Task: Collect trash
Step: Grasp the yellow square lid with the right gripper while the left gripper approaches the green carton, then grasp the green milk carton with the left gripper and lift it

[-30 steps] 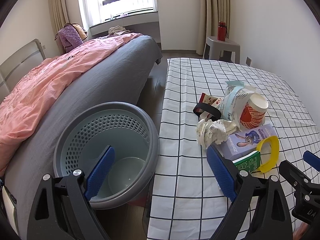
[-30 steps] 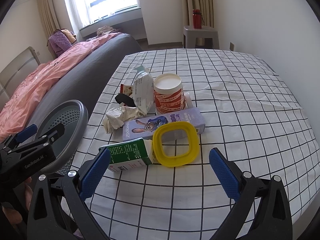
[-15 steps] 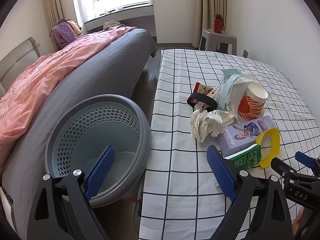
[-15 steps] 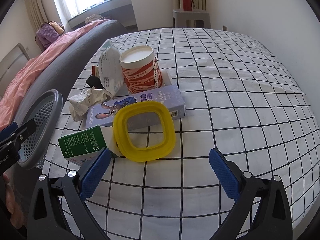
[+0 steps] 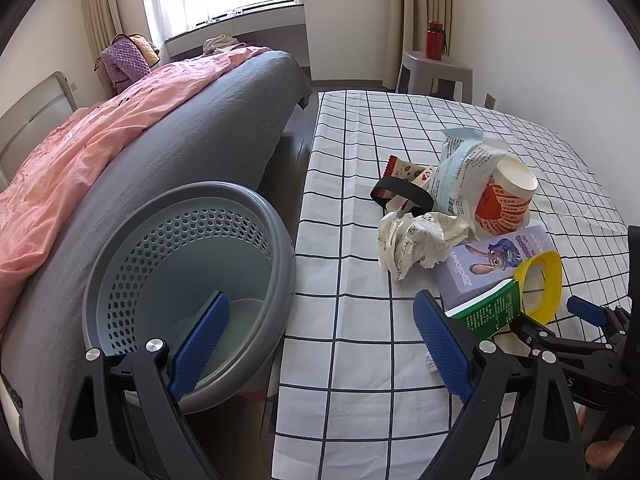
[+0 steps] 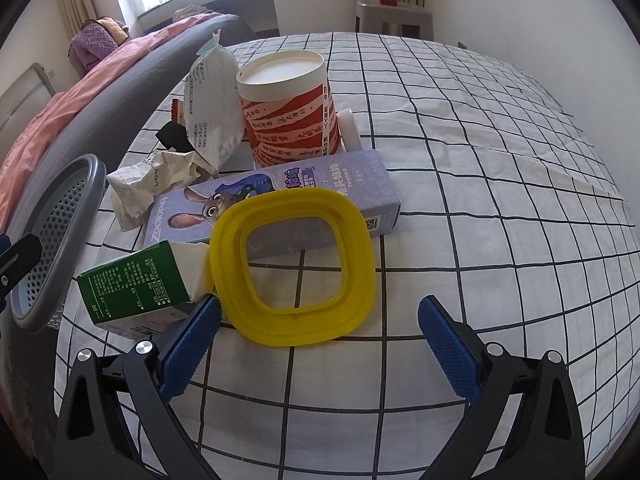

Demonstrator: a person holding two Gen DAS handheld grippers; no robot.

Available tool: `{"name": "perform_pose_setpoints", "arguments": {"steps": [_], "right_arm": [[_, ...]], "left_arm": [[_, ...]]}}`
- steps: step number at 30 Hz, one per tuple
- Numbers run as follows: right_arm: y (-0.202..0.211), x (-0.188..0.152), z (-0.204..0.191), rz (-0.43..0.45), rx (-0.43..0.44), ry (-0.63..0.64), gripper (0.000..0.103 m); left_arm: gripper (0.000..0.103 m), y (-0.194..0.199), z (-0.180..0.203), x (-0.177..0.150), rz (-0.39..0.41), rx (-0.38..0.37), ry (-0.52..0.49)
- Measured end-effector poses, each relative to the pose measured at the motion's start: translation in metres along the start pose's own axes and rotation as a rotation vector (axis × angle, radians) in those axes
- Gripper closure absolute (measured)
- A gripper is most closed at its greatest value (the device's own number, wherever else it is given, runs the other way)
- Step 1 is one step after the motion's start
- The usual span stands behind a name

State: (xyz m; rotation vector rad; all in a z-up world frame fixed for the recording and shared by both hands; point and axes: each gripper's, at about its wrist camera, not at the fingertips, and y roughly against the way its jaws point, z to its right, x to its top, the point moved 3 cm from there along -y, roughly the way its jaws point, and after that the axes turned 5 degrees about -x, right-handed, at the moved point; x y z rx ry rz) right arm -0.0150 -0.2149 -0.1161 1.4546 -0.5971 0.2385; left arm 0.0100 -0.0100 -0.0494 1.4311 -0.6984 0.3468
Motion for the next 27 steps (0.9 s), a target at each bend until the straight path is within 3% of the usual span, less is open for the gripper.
{"name": "perform_pose_setpoints", "arguments": {"steps": [7, 12, 21, 27], "right_arm": [[-0.005, 0.007, -0.004, 0.014, 0.0, 0.012, 0.008], [-0.006, 0.005, -0.008, 0.007, 0.011, 0.028, 0.034], [0.014, 0.002, 0.005, 0.039, 0.044, -0.02, 0.035], [0.03, -0.006, 0.024, 0.046, 0.041, -0.055, 0.035]], "left_arm": [[0.014, 0.0, 0.007, -0.002, -0.01, -0.034, -0.011], [0.014, -0.001, 0.011, -0.005, -0.027, -0.063, -0.012], [0.014, 0.002, 0.017, -0.008, -0.025, -0.139, -0.038], [0.014, -0.005, 0.033, -0.015, -0.042, -0.258, -0.162]]}}
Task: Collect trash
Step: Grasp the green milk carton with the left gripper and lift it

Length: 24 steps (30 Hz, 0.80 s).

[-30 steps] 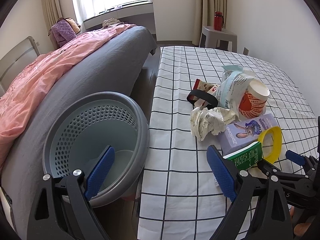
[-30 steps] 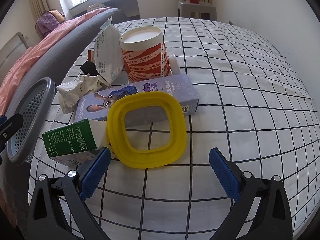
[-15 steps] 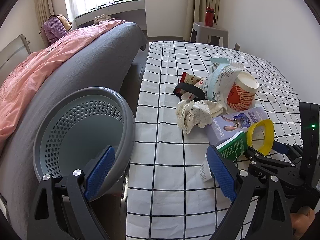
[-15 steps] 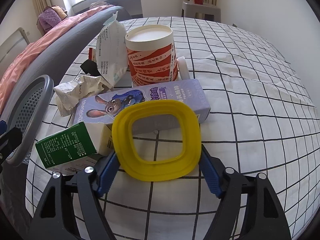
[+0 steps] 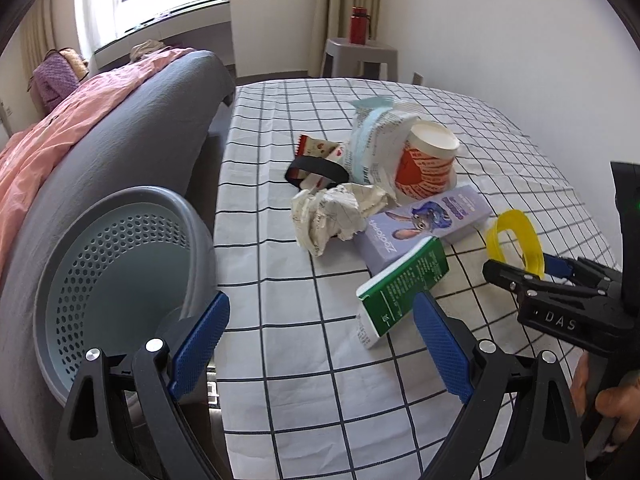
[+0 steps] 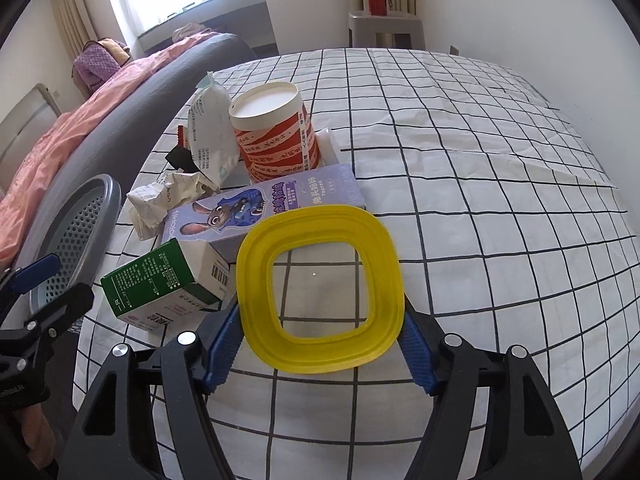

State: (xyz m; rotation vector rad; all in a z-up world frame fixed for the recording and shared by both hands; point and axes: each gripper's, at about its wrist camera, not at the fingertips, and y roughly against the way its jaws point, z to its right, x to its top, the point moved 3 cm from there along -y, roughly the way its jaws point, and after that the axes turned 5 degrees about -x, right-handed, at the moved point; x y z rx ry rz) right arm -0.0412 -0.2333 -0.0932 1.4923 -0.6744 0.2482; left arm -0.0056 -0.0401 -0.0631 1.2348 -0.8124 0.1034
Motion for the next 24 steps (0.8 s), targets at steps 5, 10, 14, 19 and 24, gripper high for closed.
{"name": "perform_pose_setpoints", "arguments": {"steps": [5, 10, 14, 19, 24], "right_arm": [[0.013, -0.005, 0.015, 0.009, -0.007, -0.029, 0.035], [0.022, -0.006, 0.025, 0.023, -0.01, -0.051, 0.035], [0.024, -0.006, 0.029, 0.026, -0.004, -0.066, 0.035], [0.026, -0.006, 0.032, 0.023, 0.006, -0.08, 0.035], [0.026, -0.007, 0.033, 0.023, 0.006, -0.084, 0.035]], "left_arm": [[0.014, -0.017, 0.01, -0.005, -0.03, -0.073, -0.107], [0.014, -0.03, 0.016, -0.001, -0.031, -0.134, -0.144], [0.014, -0.042, 0.023, 0.007, -0.042, -0.15, -0.165], [0.014, -0.056, 0.032, 0.01, -0.066, -0.158, -0.185], [0.015, -0.065, 0.036, 0.009, -0.086, -0.167, -0.178]]}}
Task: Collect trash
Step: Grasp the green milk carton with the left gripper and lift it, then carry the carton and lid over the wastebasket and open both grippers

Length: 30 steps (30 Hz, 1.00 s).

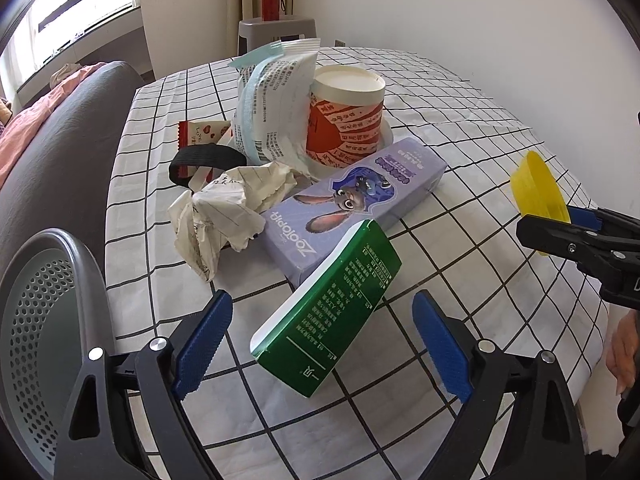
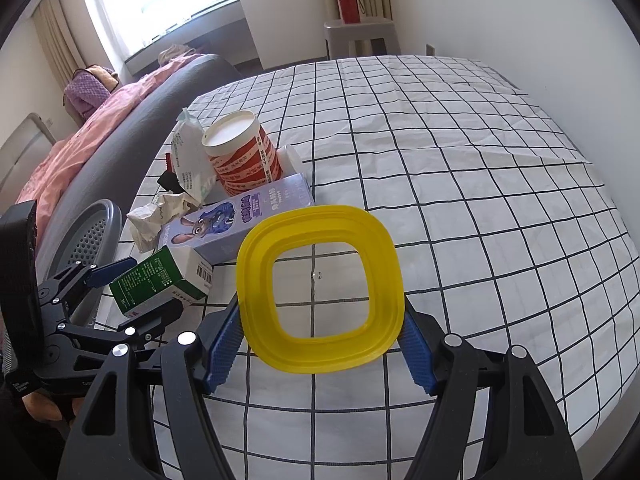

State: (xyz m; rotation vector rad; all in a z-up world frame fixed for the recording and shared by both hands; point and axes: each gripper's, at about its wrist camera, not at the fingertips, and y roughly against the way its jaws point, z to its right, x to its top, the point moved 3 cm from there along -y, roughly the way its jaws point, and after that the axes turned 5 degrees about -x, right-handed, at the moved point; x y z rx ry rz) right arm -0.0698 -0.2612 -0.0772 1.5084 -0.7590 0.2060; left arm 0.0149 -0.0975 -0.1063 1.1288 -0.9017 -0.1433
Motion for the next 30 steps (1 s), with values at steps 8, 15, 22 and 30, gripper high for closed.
{"name": "perform_pose_setpoints", "arguments": {"steps": [8, 15, 22, 30], "right_arm": [[-0.004, -0.003, -0.004, -0.01, 0.01, 0.006, 0.035], [-0.004, -0.004, -0.011, -0.012, 0.022, 0.018, 0.035], [0.002, 0.001, -0.037, 0.007, 0.051, 0.072, 0.035], [0.005, 0.016, -0.092, 0.027, 0.14, 0.167, 0.035]], "left_arm": [[0.058, -0.004, 0.001, -0.009, -0.03, -0.019, 0.049], [0.072, 0.013, 0.0, -0.024, -0.022, -0.023, 0.092], [0.08, 0.054, -0.023, -0.029, 0.064, 0.02, 0.199], [0.08, 0.094, -0.063, -0.026, 0.17, 0.116, 0.295]]}}
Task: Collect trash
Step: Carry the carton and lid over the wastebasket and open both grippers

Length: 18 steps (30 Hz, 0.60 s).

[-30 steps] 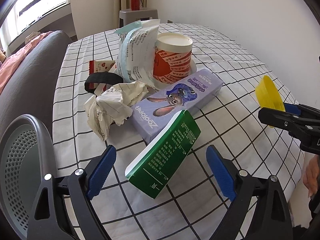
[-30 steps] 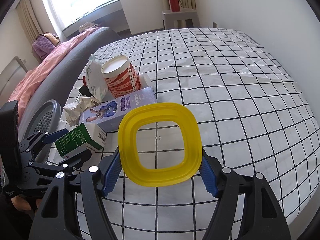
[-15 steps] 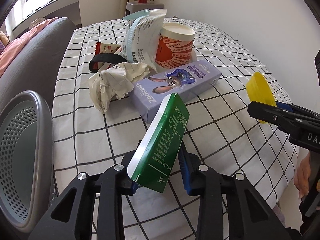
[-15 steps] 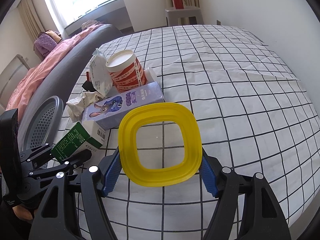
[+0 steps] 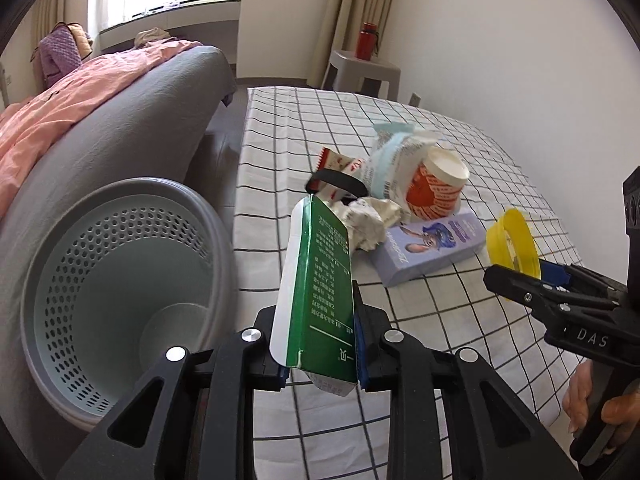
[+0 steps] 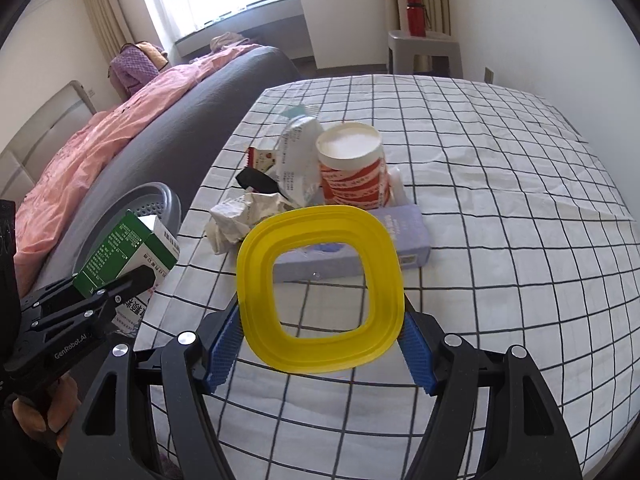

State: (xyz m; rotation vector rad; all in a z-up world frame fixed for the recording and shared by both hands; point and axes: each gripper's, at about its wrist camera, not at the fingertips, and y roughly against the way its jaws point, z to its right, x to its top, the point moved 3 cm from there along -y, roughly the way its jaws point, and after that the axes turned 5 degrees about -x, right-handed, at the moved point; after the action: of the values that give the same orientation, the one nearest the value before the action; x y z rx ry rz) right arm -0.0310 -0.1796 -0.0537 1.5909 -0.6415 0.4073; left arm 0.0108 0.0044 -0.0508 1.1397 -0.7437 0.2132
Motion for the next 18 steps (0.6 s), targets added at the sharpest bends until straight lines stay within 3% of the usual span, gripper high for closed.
{"name": "perform_pose_setpoints", "arguments": {"steps": [5, 12, 18], "right_arm": [[-0.013, 0.017, -0.045, 0.003, 0.086, 0.084, 0.035], [-0.03, 0.041, -0.119, 0.015, 0.225, 0.226, 0.035], [-0.053, 0.048, -0.173, -0.026, 0.299, 0.361, 0.035]], "left_arm": [[0.08, 0.019, -0.046, 0.007, 0.062, 0.148, 0.083], [0.08, 0.032, -0.106, 0.003, 0.071, 0.336, 0.192], [0.079, 0.034, -0.135, 0.001, 0.069, 0.418, 0.238]]}}
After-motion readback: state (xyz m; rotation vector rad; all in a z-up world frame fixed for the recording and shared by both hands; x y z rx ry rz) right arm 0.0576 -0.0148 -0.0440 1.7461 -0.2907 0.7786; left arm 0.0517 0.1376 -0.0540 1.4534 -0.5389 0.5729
